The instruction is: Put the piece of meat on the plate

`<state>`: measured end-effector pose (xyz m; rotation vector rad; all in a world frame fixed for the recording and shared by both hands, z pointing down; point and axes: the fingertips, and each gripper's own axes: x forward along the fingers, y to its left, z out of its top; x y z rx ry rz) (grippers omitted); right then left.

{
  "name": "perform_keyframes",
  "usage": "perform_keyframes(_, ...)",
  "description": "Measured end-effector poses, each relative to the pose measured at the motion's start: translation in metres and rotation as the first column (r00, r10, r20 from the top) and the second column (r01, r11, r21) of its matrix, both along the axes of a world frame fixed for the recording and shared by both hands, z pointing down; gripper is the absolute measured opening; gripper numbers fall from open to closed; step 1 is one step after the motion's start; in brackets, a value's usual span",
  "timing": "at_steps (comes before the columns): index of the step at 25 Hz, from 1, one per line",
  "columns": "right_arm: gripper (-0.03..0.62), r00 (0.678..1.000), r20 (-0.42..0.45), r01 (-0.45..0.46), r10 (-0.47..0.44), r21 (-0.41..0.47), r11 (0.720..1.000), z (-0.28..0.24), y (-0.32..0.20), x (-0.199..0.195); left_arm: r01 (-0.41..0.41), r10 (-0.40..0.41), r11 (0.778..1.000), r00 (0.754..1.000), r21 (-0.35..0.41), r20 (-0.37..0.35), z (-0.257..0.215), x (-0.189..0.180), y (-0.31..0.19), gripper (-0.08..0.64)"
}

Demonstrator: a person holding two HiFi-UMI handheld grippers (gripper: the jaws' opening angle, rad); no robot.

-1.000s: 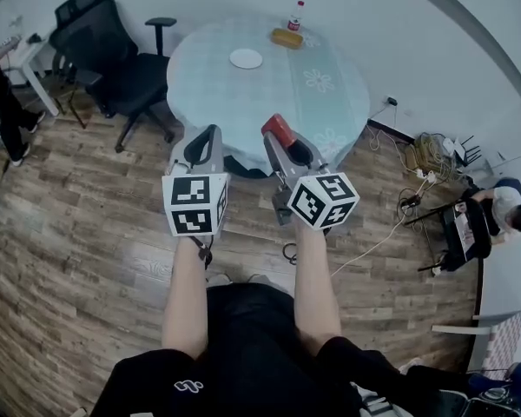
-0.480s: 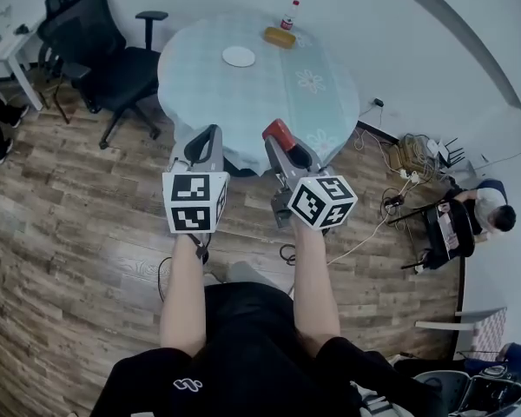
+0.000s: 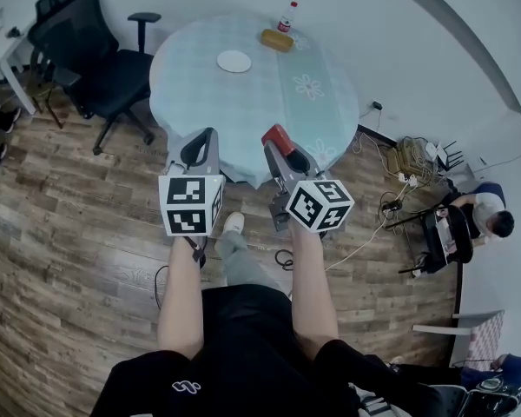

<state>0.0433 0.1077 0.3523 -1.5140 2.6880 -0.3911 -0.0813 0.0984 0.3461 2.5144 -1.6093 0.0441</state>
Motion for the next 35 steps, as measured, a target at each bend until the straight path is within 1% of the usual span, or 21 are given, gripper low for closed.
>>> perform_keyframes(2, 0.102, 1.000, -0.002, -0.005, 0.005, -0.005, 1.000, 0.006, -0.024, 0.002, 0.003, -0.003, 1.000, 1.000, 0.002, 0.012, 0.003, 0.003, -0.019, 0.002)
perform_keyframes(7, 0.102, 0.995, 0.089, 0.044, -0.039, -0.052, 0.998, 0.027, -0.093, -0.012, 0.028, -0.027, 0.999, 0.999, -0.021, 0.045, 0.022, 0.005, -0.079, 0.002)
perform_keyframes(9, 0.102, 0.992, 0.114, 0.067, -0.061, -0.051, 0.996, 0.029, -0.123, -0.018, 0.038, -0.036, 0.999, 0.998, -0.035, 0.058, 0.027, 0.007, -0.106, 0.002)
perform_keyframes(11, 0.103, 0.991, 0.125, 0.061, -0.056, -0.042, 0.997, 0.030, -0.159, -0.017, 0.038, -0.034, 0.998, 0.996, -0.051, 0.080, 0.031, 0.010, -0.139, 0.002)
perform_keyframes(14, 0.103, 0.994, 0.109, 0.037, -0.032, -0.044, 0.998, 0.036, -0.210, -0.006, 0.044, -0.037, 0.997, 0.994, -0.063, 0.103, 0.035, 0.015, -0.185, 0.002)
perform_keyframes(17, 0.103, 0.994, 0.103, 0.024, -0.020, -0.042, 0.999, 0.036, -0.258, 0.011, 0.066, -0.058, 0.995, 0.992, -0.069, 0.115, 0.037, 0.024, -0.228, 0.002)
perform_keyframes(23, 0.103, 0.993, 0.114, -0.013, 0.019, -0.056, 0.998, 0.039, -0.347, 0.050, 0.070, -0.055, 0.993, 0.985, -0.093, 0.164, 0.043, 0.054, -0.312, 0.002)
perform_keyframes(26, 0.103, 0.993, 0.115, -0.012, 0.020, -0.071, 0.997, 0.046, -0.379, 0.060, 0.077, -0.050, 0.991, 0.972, -0.111, 0.231, 0.051, 0.066, -0.343, 0.002)
perform_keyframes(29, 0.103, 0.994, 0.110, 0.000, 0.012, -0.115, 0.993, 0.065, -0.400, 0.064, 0.064, -0.019, 0.990, 0.944, -0.125, 0.329, 0.066, 0.079, -0.360, 0.002)
perform_keyframes(32, 0.103, 0.994, 0.112, 0.008, 0.008, -0.143, 0.990, 0.078, -0.416, 0.063, 0.042, 0.011, 0.990, 0.927, -0.133, 0.374, 0.078, 0.087, -0.377, 0.003)
perform_keyframes(35, 0.103, 0.994, 0.106, 0.008, 0.010, -0.167, 0.986, 0.087, -0.430, 0.057, 0.041, 0.015, 0.992, 0.903, -0.120, 0.429, 0.082, 0.088, -0.394, 0.003)
